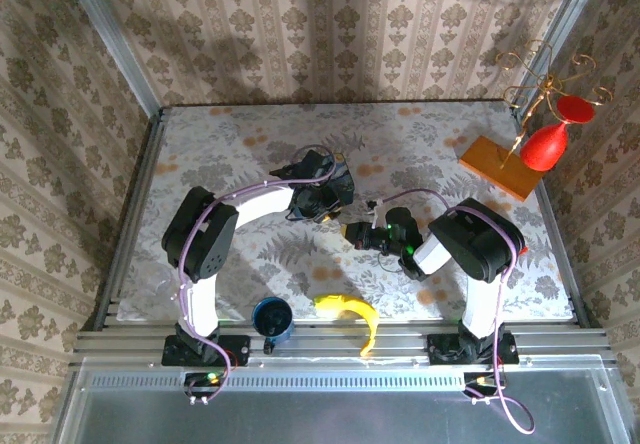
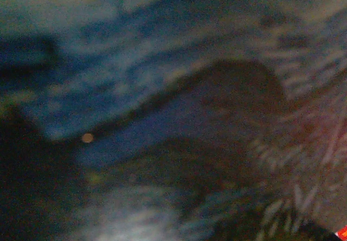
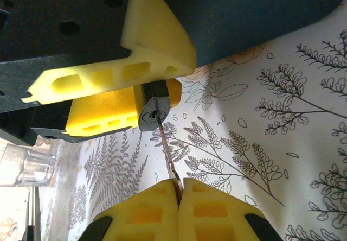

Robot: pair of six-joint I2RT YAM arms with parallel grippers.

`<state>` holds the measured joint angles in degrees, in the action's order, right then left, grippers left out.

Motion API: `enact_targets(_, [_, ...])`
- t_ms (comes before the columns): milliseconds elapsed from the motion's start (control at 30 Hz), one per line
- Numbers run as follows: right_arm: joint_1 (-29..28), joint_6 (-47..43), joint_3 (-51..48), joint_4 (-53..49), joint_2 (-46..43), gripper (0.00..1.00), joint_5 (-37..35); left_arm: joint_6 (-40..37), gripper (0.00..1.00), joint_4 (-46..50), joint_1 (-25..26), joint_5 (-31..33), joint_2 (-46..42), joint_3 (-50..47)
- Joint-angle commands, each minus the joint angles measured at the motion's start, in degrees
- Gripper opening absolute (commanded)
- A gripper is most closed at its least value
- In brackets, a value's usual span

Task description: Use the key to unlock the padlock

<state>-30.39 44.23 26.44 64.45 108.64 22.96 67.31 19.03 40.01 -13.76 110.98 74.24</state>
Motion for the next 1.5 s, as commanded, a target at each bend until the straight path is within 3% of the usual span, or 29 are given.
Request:
enact_targets(0, [-0.5, 1.7, 0.8, 0.5, -2.4, 0.00, 1.0, 1.4, 0.07, 1.9, -0.3, -3.3, -0.9, -1.1])
enact_targets(400, [-2.2, 0.3, 3.5, -15.2, -9.5, 0.00, -7.3, 1.9, 0.07, 1.6, 0.0, -3.7, -0.7, -1.0])
enact_targets(967, [-2.1, 2.7, 1.7, -20.4, -13.1, 0.00, -7.3, 3.0, 0.07, 2.6, -0.1, -3.6, -2.0, -1.1])
enact_targets(1467, [-1.2, 4.0, 3.2, -17.3, -8.3, 0.00, -4.2, 3.8, 0.07, 2.0, -0.5, -4.2, -1.1, -0.9])
